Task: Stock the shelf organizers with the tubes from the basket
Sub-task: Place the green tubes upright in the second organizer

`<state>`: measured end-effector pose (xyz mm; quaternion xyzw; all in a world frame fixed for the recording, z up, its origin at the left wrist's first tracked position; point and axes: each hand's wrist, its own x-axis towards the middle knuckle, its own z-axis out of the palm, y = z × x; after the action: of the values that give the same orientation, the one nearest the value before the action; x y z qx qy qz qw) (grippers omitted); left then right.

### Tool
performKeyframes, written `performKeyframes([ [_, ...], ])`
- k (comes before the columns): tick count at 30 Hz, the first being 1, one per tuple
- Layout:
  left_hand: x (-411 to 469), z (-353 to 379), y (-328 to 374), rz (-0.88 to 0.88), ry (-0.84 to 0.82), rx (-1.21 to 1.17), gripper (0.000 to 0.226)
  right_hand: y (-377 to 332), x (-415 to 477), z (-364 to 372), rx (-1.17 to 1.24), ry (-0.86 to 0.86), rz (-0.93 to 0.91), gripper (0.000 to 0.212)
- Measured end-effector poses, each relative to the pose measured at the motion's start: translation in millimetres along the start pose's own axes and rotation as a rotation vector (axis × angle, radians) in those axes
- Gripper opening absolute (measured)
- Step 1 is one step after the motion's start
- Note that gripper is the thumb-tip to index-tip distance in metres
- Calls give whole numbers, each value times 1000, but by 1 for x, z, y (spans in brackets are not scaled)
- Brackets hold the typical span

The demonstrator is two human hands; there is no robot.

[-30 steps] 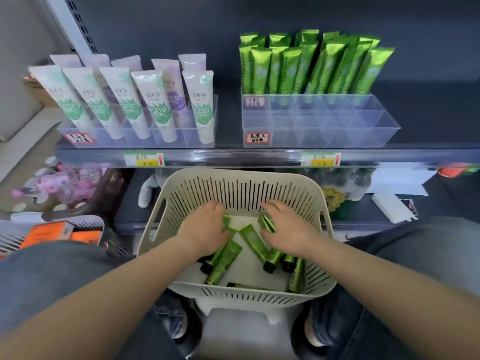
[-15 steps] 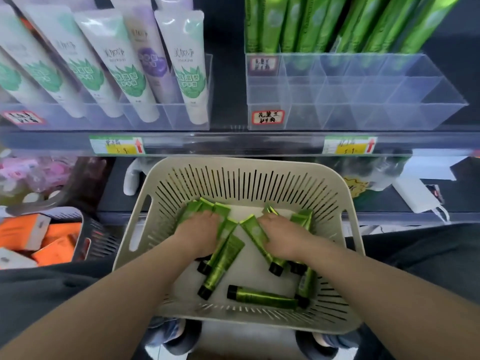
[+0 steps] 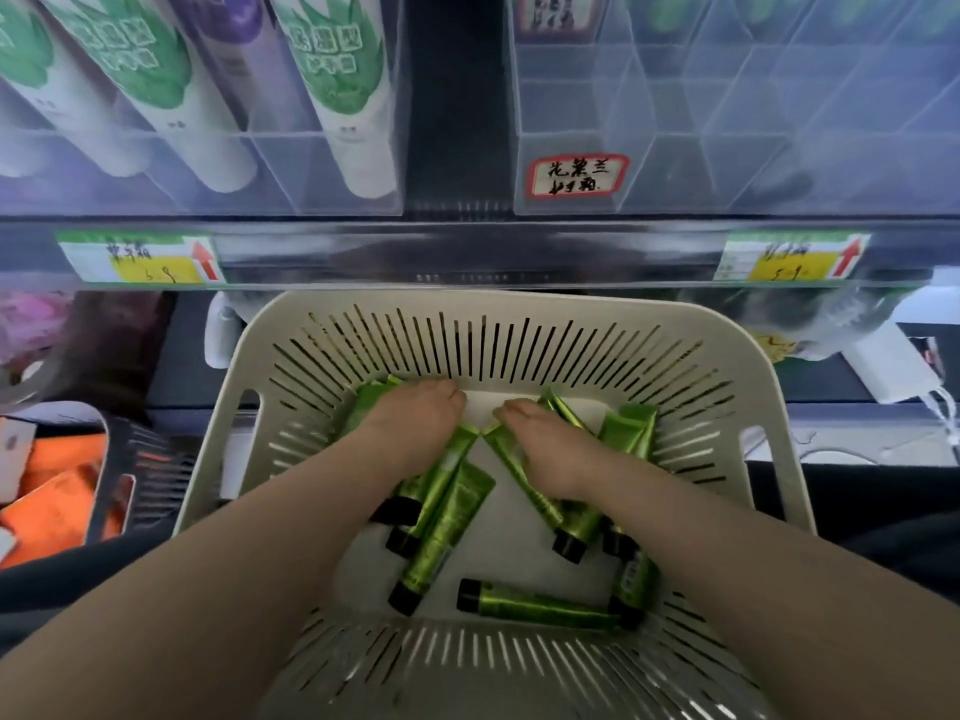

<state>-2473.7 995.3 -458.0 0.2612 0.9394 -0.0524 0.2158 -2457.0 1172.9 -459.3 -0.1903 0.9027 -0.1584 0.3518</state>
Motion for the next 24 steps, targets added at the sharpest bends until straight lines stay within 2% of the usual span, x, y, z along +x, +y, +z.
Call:
performKeyframes([
  [6, 9, 5, 0, -27, -84, -112, 65, 5, 13, 7, -79, -55, -24, 77],
  [10, 10, 5, -1, -39, -119, -100, 73, 4, 16, 8, -103, -57, -35, 75],
  [18, 6, 3, -7, -59, -88, -186, 51, 0, 16, 5, -181, -32, -1, 65],
  [24, 3, -1, -10, -90, -114, -274, 38, -1, 9, 2, -209, -21, 48, 35],
])
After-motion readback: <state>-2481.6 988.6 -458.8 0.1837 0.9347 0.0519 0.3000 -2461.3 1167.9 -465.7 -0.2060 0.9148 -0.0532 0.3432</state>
